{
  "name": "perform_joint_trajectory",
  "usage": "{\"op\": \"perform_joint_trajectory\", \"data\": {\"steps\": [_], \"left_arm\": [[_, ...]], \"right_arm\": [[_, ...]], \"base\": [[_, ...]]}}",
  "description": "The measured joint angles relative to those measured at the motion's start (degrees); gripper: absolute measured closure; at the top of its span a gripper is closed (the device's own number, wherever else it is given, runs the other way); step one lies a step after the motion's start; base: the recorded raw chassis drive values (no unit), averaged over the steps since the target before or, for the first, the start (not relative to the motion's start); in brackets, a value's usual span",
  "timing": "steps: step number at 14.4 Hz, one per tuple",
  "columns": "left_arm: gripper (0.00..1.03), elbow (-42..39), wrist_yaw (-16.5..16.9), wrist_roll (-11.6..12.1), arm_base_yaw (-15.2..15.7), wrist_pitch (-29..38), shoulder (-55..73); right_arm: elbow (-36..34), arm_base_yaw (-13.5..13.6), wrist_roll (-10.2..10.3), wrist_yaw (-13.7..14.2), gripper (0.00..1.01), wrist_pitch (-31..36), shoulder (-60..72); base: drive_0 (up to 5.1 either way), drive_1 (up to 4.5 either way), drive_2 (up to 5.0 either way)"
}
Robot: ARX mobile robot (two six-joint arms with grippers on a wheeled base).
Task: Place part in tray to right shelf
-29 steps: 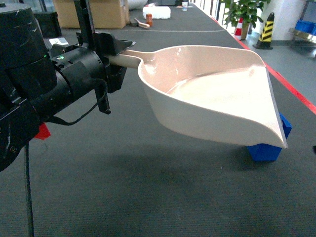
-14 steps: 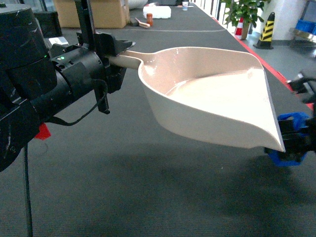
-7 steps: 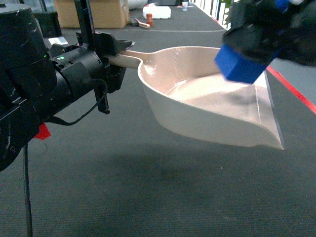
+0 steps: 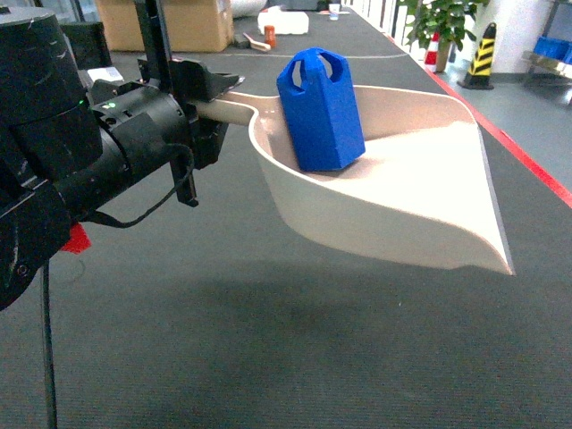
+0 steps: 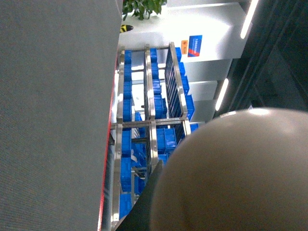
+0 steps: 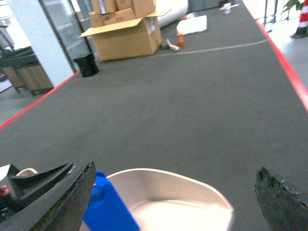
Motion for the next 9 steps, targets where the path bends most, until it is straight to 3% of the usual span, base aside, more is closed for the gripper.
{"op": "perform_joint_trajectory", "data": {"steps": [2,5,7,9], "left_arm": [[0.91,0.0,0.0,0.0,0.0,0.0,0.0],[0.91,0.0,0.0,0.0,0.0,0.0,0.0],[0.91,0.0,0.0,0.0,0.0,0.0,0.0],[0.91,0.0,0.0,0.0,0.0,0.0,0.0]], "right_arm": [[-2.9,-0.8,-4.2,4.4,0.03,0.4,-4.3],[-5.0,-0.9,-6.6,6.8,0.03,0.5,-6.8],[-9.5,-1.5,-11.1,11.1,0.03,-1.1,-11.6],[-19.2,-3.6,-17.3,15.2,0.03,-7.6,-22.5]], "base": [[0.0,0.0,0.0],[0.0,0.0,0.0],[0.0,0.0,0.0],[0.0,0.0,0.0]]}}
